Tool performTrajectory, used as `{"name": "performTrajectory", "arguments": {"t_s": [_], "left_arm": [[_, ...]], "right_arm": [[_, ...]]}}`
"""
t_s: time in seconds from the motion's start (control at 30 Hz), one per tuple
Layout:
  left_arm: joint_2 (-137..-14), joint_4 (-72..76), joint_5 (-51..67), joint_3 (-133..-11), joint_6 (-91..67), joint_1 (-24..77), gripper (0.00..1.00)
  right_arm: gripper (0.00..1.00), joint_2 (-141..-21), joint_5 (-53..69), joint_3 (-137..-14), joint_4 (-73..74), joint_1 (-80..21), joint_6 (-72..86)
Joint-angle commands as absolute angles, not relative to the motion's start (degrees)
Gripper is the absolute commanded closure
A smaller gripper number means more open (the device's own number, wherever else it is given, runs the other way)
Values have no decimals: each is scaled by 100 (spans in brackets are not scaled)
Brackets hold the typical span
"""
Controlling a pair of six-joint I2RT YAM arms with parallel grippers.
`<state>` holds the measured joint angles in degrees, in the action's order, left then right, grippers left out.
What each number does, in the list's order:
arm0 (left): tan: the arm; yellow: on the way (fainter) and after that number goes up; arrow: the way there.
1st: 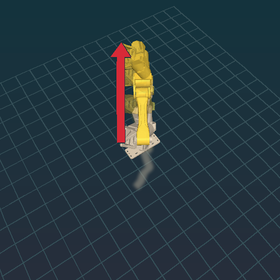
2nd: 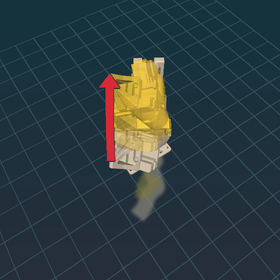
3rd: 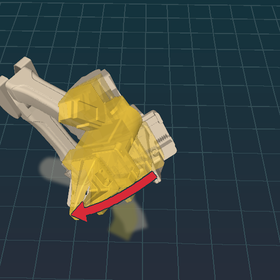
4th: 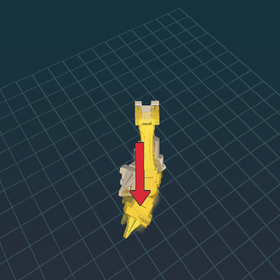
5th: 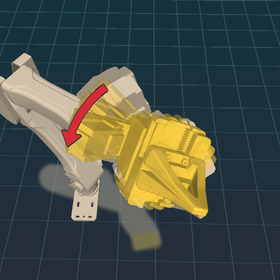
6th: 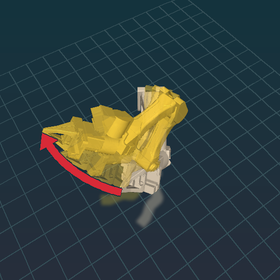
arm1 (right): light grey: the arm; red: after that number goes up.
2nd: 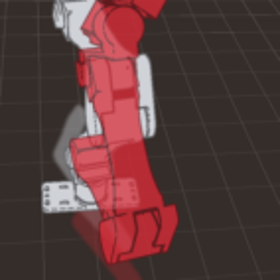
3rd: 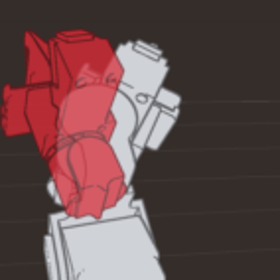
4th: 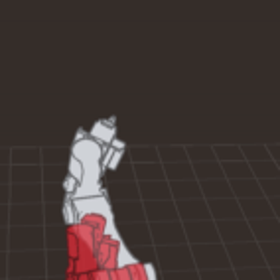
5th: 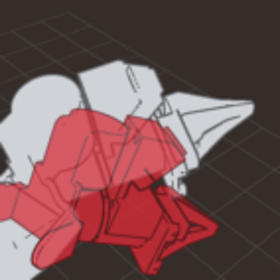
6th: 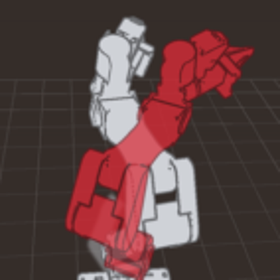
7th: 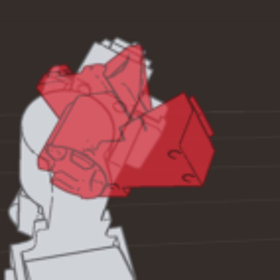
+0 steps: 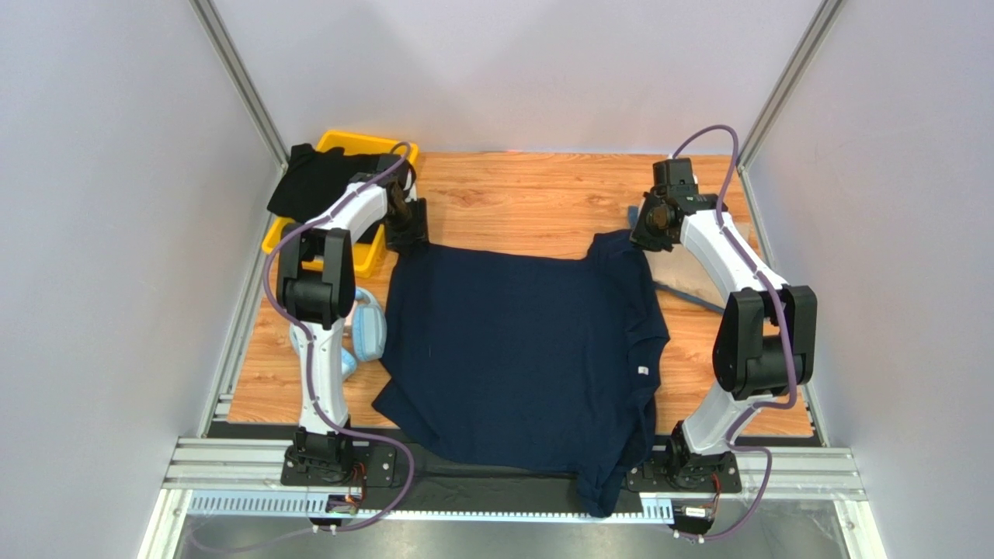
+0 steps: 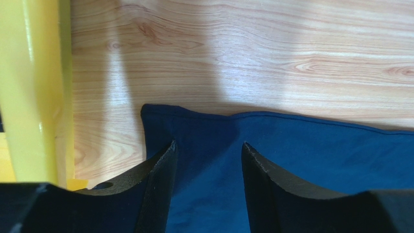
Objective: Fold and stack the t-shirts
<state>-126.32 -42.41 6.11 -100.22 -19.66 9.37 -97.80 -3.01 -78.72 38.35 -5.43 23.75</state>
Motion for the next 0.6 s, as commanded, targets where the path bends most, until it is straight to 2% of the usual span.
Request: {"name": "performTrajectory", "arguments": {"t_s": [0.0, 0.3, 0.4, 0.47, 0.5, 0.53, 0.57], "left_arm": [[-12814, -4650, 510, -10310, -1801, 984, 41], [-12902, -4720, 519, -10336, -1863, 1072, 42], [-12946, -4772, 378, -10380, -1837, 1116, 48], [-12955, -4807, 308, -10397, -1819, 1134, 59], [-12955, -4842, 282, -10415, -1819, 1151, 68], [-12972, -4886, 238, -10424, -1828, 1160, 81], [-12981, -4904, 211, -10467, -1828, 1169, 85]], "right_arm": [[100, -9361, -448, -7849, 4025, -527, 2294], [100, -8719, -228, -7506, 3735, -475, 2312], [100, -8649, -316, -7532, 3779, -483, 2277], [100, -8640, -351, -7532, 3797, -475, 2285], [100, -8640, -325, -7541, 3788, -475, 2303], [100, -8631, -256, -7550, 3797, -466, 2303], [100, -8640, -203, -7559, 3779, -457, 2320]]}}
